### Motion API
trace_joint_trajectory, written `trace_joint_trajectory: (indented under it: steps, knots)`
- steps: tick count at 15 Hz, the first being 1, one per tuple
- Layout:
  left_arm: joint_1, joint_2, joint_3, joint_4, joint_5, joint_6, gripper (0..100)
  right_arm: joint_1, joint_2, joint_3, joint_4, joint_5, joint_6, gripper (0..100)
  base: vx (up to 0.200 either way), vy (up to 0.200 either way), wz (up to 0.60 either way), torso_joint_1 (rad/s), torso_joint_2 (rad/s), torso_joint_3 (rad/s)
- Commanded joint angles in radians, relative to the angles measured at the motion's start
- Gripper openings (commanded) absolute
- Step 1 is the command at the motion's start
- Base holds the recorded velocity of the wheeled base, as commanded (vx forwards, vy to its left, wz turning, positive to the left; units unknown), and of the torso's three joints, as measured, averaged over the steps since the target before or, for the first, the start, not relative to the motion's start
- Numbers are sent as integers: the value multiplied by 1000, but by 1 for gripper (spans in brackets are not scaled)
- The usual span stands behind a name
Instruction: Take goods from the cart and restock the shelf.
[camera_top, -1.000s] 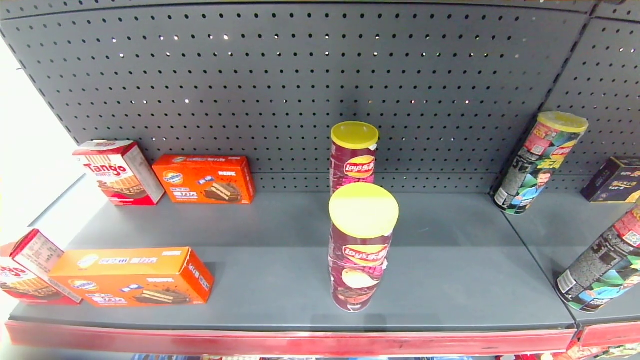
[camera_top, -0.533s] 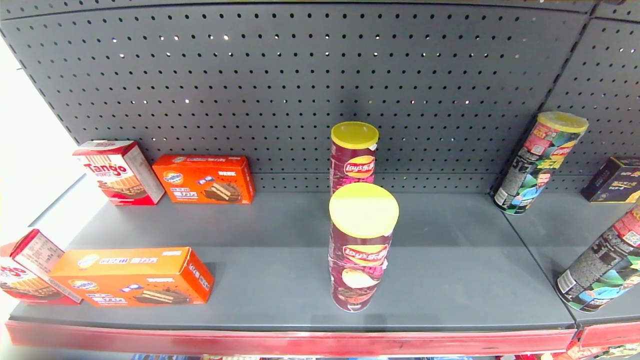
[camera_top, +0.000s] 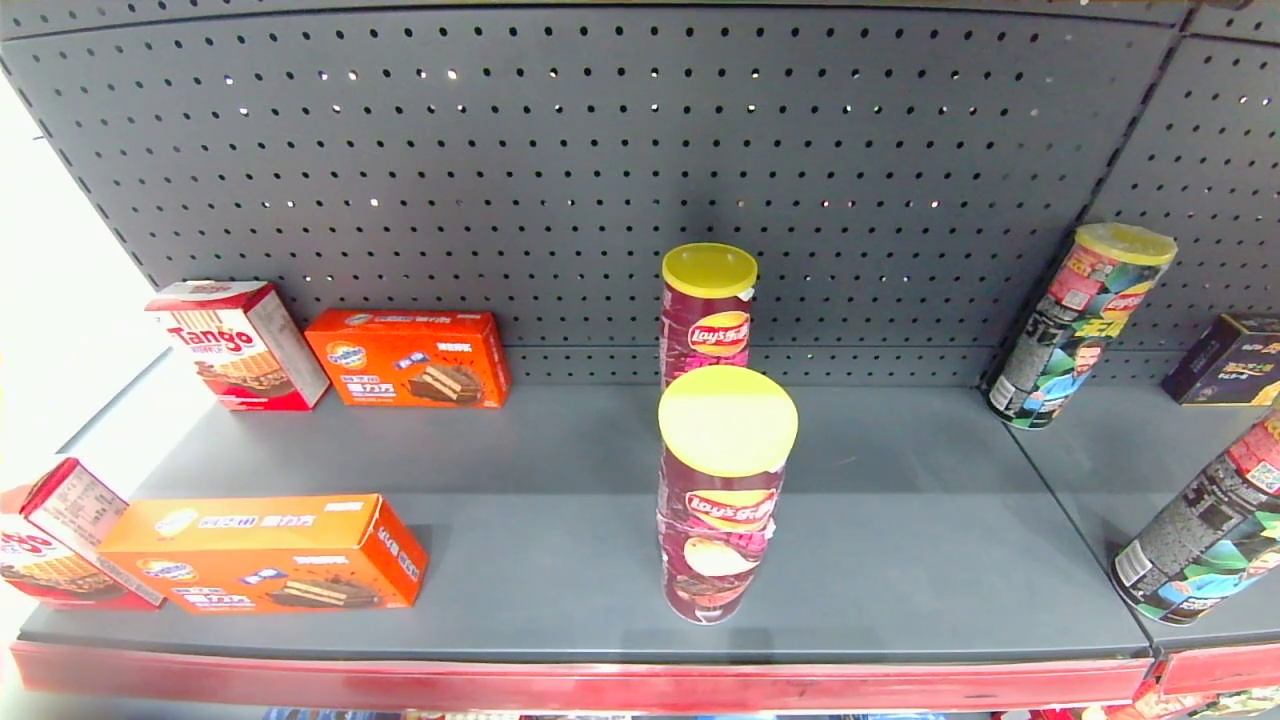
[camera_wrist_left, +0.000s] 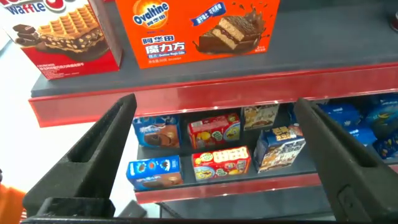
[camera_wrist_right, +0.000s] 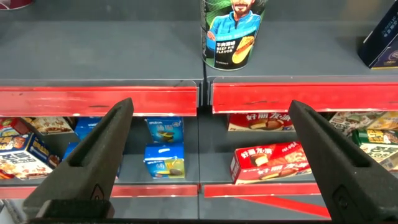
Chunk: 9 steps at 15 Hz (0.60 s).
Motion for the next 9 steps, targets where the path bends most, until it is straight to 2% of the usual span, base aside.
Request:
trace_joint_trajectory:
  steps: [1,6,7,9]
  knots:
    - [0,0,-1,0,0,2,100,0,-1,0,0,0,-1,100,0,0,0,0,0,0]
    - [0,0,1,0,-2,8,100,0,-1,0,0,0,-1,100,0,0,0,0,0,0]
    - [0,0,-1,0,-2,3,100,0,-1,0,0,0,-1,100,-200,0,0,2,2,2]
    - [2,0,-1,0,0,0,100,0,-1,0,0,0,-1,100,0,0,0,0,0,0]
